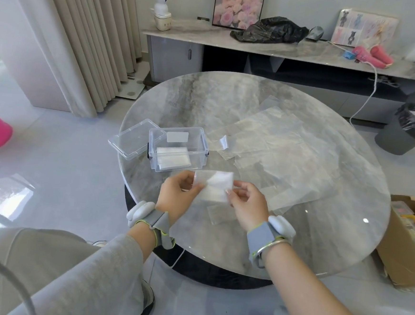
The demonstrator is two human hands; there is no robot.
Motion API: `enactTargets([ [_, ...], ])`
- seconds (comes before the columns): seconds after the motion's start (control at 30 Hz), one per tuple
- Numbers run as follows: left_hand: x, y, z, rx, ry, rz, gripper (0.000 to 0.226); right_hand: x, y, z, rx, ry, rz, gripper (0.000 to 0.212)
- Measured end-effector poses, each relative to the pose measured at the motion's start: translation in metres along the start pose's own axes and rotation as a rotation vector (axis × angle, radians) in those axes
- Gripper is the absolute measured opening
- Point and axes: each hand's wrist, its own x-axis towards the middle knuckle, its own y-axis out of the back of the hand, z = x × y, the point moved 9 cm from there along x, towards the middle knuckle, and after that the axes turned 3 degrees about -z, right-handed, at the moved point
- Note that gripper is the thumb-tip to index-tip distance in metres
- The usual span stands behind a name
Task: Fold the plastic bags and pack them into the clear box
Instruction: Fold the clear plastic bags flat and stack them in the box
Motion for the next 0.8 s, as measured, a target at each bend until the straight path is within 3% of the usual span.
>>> enactTargets([
  [0.13,0.02,0.019,0.012,-0.067,0.047,0.049,0.005,0.033,-0.022,-0.019,0.29,-0.117,-0.047,0.016],
  [0.27,0.053,0.057,0.025,0.102,0.077,0.188,0.031,0.062,-0.05,-0.068,0.277,-0.056,-0.094,0.011],
  [0.37,0.08,0.086,0.037,0.298,0.034,0.27,0.038,0.087,-0.075,-0.094,0.153,-0.013,-0.078,0.005],
  [0.4,0.09,0.092,0.037,0.365,0.025,0.269,0.039,0.096,-0.084,-0.098,0.103,-0.009,-0.077,0.013],
  [0.47,0.103,0.095,0.035,0.541,0.01,0.212,0.04,0.109,-0.098,-0.102,-0.016,0.008,-0.102,0.024],
  [0.6,0.132,0.096,0.014,0.9,-0.01,0.058,0.045,0.126,-0.121,-0.116,-0.49,0.106,-0.137,0.019],
  [0.73,0.143,0.089,0.002,1.043,0.017,-0.089,0.045,0.139,-0.138,-0.116,-0.574,0.09,-0.178,0.028],
  [0.8,0.143,0.091,0.007,1.013,-0.049,-0.051,0.036,0.144,-0.146,-0.111,-0.533,0.034,-0.201,0.03],
])
